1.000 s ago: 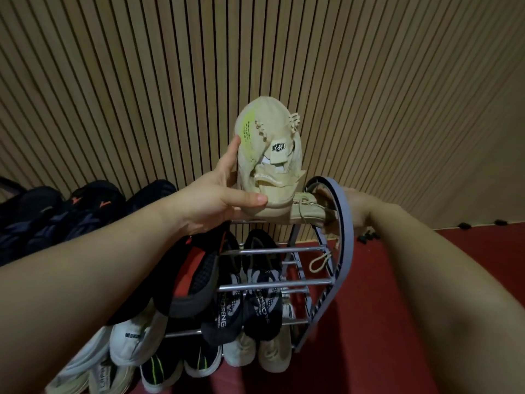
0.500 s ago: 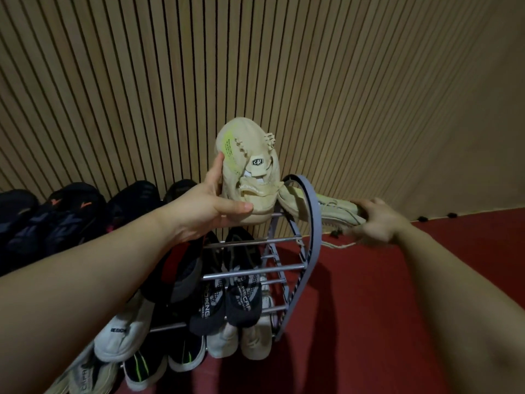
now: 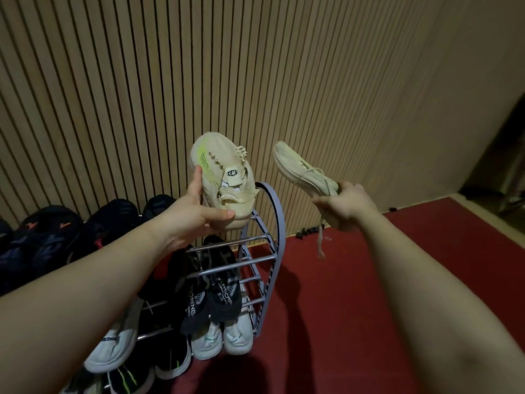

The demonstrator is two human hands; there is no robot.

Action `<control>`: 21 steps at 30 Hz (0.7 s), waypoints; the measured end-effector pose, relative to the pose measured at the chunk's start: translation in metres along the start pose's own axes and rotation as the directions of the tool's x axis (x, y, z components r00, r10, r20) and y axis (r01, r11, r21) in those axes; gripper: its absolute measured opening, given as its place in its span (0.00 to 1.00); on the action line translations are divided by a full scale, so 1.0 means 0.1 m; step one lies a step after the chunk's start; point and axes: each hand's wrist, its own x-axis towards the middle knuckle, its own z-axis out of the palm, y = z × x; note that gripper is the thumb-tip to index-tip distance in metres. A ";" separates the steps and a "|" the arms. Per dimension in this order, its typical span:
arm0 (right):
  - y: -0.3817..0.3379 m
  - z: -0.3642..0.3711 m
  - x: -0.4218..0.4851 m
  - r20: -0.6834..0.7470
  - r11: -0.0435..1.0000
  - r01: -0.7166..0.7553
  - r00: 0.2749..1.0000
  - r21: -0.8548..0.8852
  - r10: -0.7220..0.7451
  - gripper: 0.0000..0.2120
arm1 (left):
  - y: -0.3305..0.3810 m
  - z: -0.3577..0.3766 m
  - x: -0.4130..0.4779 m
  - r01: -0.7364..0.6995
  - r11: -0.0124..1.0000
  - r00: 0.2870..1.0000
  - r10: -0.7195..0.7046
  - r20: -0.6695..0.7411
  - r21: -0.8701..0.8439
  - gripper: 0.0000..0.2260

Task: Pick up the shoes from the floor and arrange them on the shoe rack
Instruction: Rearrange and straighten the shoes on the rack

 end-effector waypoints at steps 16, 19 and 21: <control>-0.53 0.85 -0.94 0.074 0.999 -0.019 0.997 -0.044 0.022 0.38 | -0.35 0.07 -0.13 0.275 0.012 0.958 -0.090 -0.273 0.961 0.45; -0.53 1.00 -0.99 0.038 0.987 -0.026 0.999 -0.158 0.032 0.37 | -0.35 0.08 -0.14 0.084 -0.271 0.992 -0.068 -0.106 0.959 0.45; -0.57 1.10 -1.00 -0.001 0.969 -0.032 0.999 -0.243 0.033 0.37 | -0.46 -0.01 -0.10 -0.056 -0.287 0.986 -0.169 0.007 0.956 0.50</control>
